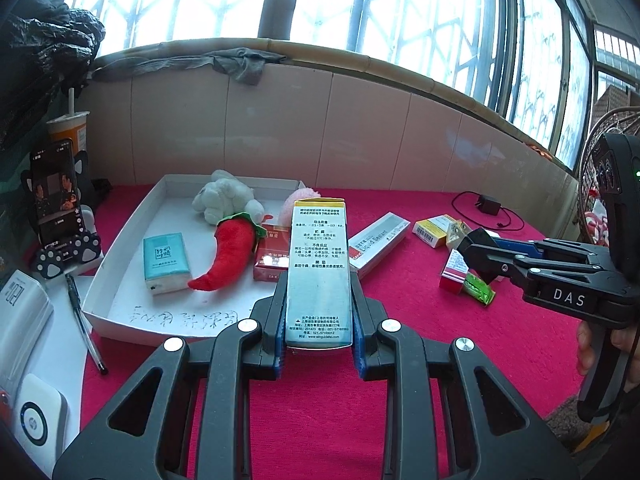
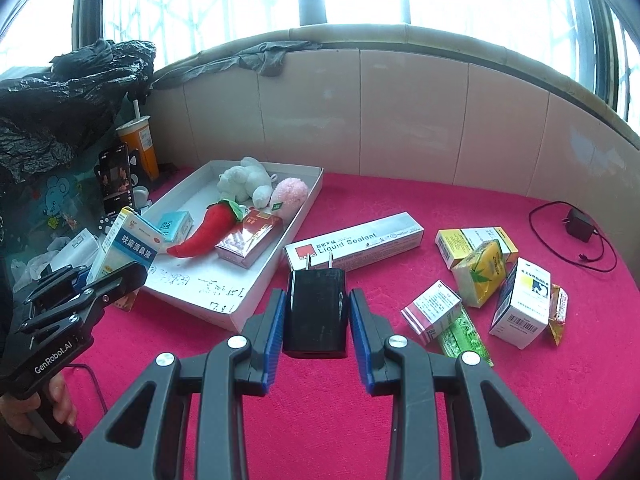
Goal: Organize objects
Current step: 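Carry the white medicine box and black charger toward the white tray with both grippers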
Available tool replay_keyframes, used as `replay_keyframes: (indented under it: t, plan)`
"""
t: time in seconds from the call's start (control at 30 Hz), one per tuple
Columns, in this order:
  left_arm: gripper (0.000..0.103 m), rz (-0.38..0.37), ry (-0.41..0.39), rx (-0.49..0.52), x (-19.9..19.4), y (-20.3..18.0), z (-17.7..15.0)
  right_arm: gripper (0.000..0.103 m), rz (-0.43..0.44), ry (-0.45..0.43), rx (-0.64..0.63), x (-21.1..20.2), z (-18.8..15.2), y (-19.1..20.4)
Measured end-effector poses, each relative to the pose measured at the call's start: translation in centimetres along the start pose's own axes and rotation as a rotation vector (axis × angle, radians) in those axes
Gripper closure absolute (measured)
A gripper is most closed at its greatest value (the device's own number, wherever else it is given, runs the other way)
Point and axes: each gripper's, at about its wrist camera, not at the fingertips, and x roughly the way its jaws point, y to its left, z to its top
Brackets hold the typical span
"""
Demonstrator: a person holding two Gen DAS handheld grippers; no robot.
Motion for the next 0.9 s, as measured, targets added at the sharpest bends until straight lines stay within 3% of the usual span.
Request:
replay_keyframes:
  t: [0.5, 0.9]
  plan:
    - [0.079, 0.060, -0.025, -0.043, -0.4, 3.3, 1.1, 0.072, 0.030, -0.027, -0.106, 0.9, 2.7, 4.0]
    - [0.079, 0.103, -0.034, -0.074, 0.2, 5.9, 2.3, 0.072, 0.069, -0.038, -0.120, 2.7, 5.0, 5.8]
